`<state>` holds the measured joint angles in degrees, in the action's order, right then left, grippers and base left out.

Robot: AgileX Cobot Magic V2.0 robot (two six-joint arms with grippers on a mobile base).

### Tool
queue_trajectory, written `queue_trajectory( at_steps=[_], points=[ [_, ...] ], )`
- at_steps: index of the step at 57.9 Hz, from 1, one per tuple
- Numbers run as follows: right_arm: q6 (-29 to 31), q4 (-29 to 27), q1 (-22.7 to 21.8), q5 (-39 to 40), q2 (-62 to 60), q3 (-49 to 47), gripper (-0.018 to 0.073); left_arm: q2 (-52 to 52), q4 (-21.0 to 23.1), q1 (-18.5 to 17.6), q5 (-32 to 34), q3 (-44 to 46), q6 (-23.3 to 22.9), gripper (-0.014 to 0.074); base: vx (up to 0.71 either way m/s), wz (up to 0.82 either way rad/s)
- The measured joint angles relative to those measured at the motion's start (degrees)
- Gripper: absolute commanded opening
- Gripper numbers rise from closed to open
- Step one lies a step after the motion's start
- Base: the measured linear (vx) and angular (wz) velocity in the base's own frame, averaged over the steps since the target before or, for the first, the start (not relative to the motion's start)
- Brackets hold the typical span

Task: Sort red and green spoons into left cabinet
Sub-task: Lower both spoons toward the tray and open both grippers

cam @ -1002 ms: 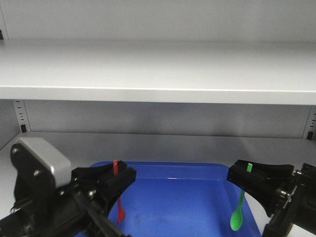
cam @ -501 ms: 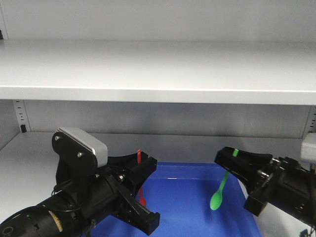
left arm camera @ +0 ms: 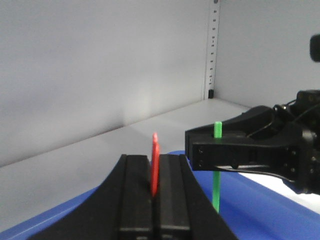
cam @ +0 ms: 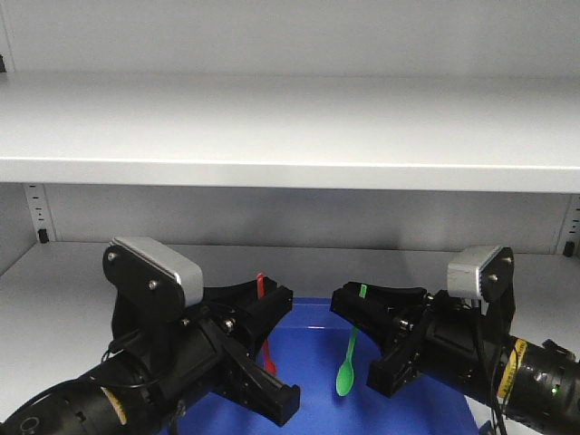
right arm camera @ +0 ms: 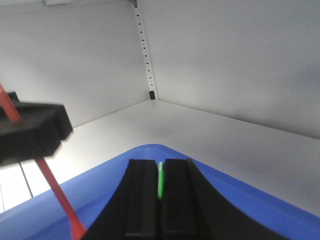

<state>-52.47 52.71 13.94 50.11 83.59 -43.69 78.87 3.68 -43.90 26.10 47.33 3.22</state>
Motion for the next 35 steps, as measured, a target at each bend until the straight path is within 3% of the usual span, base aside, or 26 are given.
queue_trajectory(
  at_steps=[8, 26, 35],
  points=[
    [0.08, -0.59, 0.08, -0.15, 0.0, 0.0, 0.0142, 0.2, 0.04, 0.0, 0.03, 0.46, 0.0, 0.0147, 0.0, 0.0],
    [0.08, -0.85, 0.08, -0.58, 0.0, 0.0, 0.0555, 0.3, 0.2, 0.6, 0.04, 0.46, 1.5, 0.0479, 0.0, 0.0],
    [0.08, -0.98, 0.08, -1.28, 0.0, 0.0, 0.0653, 0.3, 4.95, 1.68, 0.09, 0.46, 4.93, 0.0542, 0.0, 0.0]
  ],
)
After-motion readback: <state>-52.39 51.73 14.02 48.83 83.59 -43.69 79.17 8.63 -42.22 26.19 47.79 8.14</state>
